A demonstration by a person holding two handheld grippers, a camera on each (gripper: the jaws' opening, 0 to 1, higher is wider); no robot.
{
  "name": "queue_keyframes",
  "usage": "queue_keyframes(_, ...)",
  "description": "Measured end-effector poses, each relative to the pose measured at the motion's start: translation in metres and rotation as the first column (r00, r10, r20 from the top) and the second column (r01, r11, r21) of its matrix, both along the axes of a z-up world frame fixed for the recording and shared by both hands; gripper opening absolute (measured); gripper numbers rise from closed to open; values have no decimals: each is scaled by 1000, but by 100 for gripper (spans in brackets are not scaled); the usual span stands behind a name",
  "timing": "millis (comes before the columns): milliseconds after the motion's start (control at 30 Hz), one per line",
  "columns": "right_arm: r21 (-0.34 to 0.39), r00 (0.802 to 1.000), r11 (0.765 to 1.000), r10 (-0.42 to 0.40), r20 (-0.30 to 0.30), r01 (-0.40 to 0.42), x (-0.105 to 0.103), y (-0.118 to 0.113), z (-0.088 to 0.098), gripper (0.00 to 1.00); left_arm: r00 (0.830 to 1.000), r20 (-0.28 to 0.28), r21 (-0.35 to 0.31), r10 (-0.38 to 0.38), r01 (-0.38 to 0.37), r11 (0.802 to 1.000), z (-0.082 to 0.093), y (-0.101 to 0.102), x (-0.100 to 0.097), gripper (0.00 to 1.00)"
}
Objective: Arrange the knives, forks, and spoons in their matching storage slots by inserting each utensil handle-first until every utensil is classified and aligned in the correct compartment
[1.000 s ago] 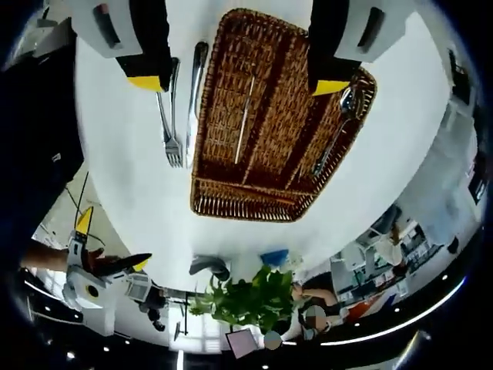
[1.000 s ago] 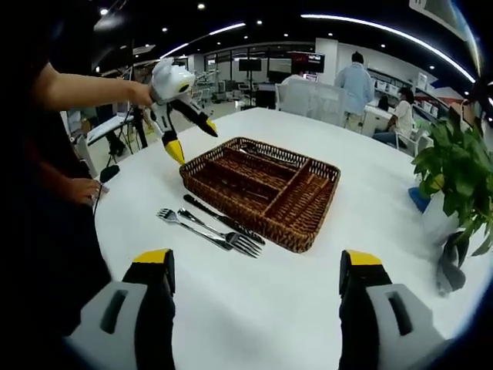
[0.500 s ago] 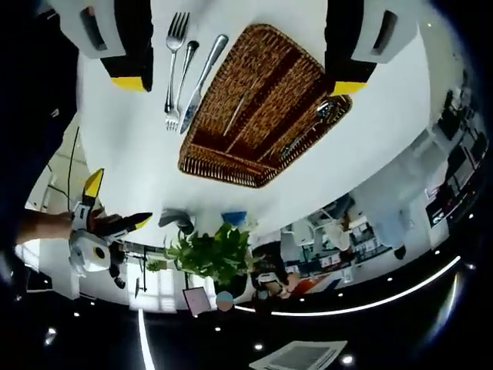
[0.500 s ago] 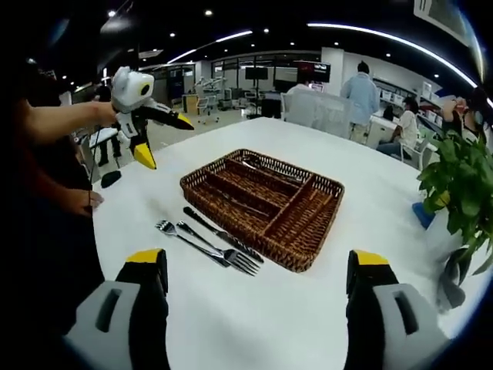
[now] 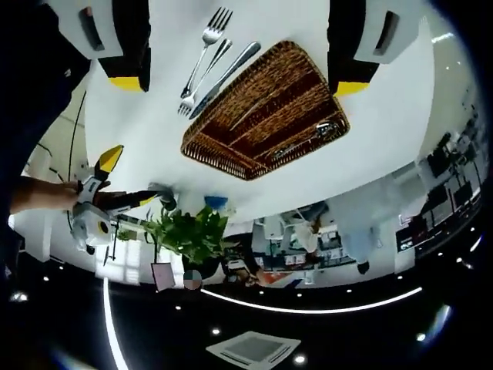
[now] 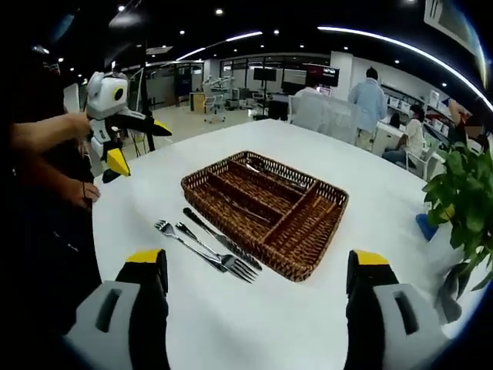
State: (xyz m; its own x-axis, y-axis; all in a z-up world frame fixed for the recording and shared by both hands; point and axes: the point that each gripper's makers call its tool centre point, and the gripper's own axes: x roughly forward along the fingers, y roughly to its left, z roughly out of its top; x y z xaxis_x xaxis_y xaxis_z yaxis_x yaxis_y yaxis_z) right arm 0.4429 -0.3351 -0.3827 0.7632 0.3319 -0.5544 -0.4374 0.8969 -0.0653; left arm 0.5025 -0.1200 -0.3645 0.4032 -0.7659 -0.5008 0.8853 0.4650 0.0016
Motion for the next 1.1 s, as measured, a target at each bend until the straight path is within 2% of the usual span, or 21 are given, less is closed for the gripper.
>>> queue_keyframes(133, 0, 1000, 1000, 5, -1, -5, 0, 1, 0, 99, 999, 16, -9, 29, -29, 1000, 2, 3, -4, 100)
queue_keyframes(200, 6, 1000, 1000, 11, -6, -11, 1, 1, -1, 99, 999, 41, 4, 25, -25, 1000, 2, 4, -6, 100)
queue_keyframes(367, -2, 999, 1000, 30, -11, -30, 4, 3, -1, 97, 999, 29, -1, 30, -30, 1000, 2, 9, -9, 100)
queue_keyframes(500, -19, 995, 995, 93, -20, -94, 5, 12, -2, 90, 999, 38, -2, 36, -36, 999, 2, 12, -11, 100)
queue_keyframes(600, -38, 989, 989, 144, -29, -145, 8, 23, -7, 91, 998, 53, 2, 30, -30, 1000, 2, 15, -13, 100)
queue_keyframes(800, -62, 983, 981, 180, -32, -182, 19, 34, -10, 89, 997, 62, 1, 55, -55, 998, 4, 26, -12, 100)
queue_keyframes(867, -83, 980, 977, 196, -32, -198, 22, 35, -11, 85, 996, 60, -2, 63, -63, 998, 3, 29, -13, 100)
queue_keyframes(900, -96, 975, 971, 217, -38, -220, 22, 37, -13, 78, 996, 56, -1, 67, -67, 998, 2, 30, -13, 100)
queue_keyframes(967, -117, 970, 963, 238, -52, -243, 24, 38, -17, 71, 996, 61, -2, 72, -72, 997, 1, 31, -15, 100)
queue_keyframes(1100, -145, 955, 944, 287, -78, -295, 26, 42, -28, 69, 995, 57, -4, 82, -82, 997, 0, 34, -16, 100)
